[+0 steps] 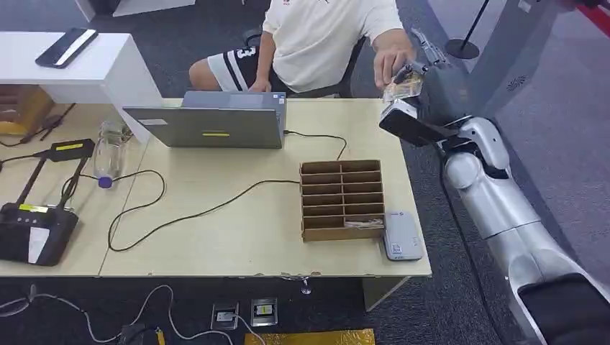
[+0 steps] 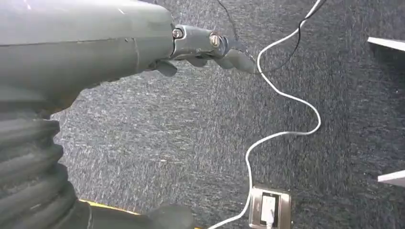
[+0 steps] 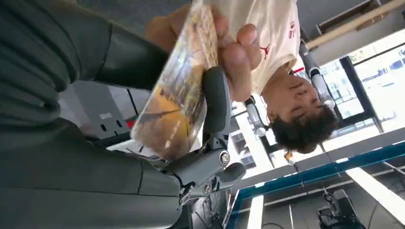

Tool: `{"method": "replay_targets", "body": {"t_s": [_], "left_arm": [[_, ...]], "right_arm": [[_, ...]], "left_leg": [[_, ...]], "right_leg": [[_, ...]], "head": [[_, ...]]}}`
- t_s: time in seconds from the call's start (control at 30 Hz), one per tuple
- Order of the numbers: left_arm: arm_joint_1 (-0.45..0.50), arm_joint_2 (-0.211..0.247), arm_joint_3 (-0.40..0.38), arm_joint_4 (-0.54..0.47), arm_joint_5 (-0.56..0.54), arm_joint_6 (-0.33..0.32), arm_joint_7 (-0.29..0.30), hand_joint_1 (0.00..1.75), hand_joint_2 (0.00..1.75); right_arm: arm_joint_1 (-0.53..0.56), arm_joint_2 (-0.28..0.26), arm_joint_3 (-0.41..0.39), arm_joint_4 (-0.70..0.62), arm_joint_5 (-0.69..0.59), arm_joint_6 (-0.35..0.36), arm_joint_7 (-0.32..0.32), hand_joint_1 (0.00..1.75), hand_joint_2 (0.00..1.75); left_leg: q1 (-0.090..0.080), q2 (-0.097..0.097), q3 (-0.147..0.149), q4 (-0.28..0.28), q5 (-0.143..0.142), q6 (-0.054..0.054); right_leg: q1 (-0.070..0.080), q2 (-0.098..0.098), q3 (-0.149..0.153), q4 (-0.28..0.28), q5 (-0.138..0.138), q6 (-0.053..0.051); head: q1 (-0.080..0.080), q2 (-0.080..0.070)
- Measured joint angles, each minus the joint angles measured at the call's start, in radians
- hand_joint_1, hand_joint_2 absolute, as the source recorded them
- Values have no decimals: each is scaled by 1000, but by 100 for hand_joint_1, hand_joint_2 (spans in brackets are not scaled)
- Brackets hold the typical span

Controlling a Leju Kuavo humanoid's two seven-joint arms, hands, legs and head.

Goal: Pass the card to the sensor for recognition and then transmit it.

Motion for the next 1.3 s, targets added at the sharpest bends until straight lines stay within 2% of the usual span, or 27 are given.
{"method": "replay_targets", "body": {"t_s": [0.43, 0.63, 1.3], "left_arm": [[0, 0, 0, 0, 2, 0, 0, 0, 175], [0, 0, 0, 0, 11, 3, 0, 0, 175], [10, 0, 0, 0, 55, 5, 0, 0, 175]], "right_arm": [[3, 0, 0, 0, -2, 3, 11, 175, 175], [19, -5, 0, 0, -3, 27, 46, 175, 175], [287, -136, -19, 8, 19, 74, 122, 175, 175]], "left_leg": [[0, 0, 0, 0, 0, 0], [0, 0, 0, 0, 0, 0], [0, 1, 0, 0, 0, 0]], "right_leg": [[0, 1, -1, 0, 0, 0], [0, 1, -1, 0, 0, 0], [0, 1, -1, 0, 0, 0]], "head": [[0, 0], [0, 0], [0, 0]]}}
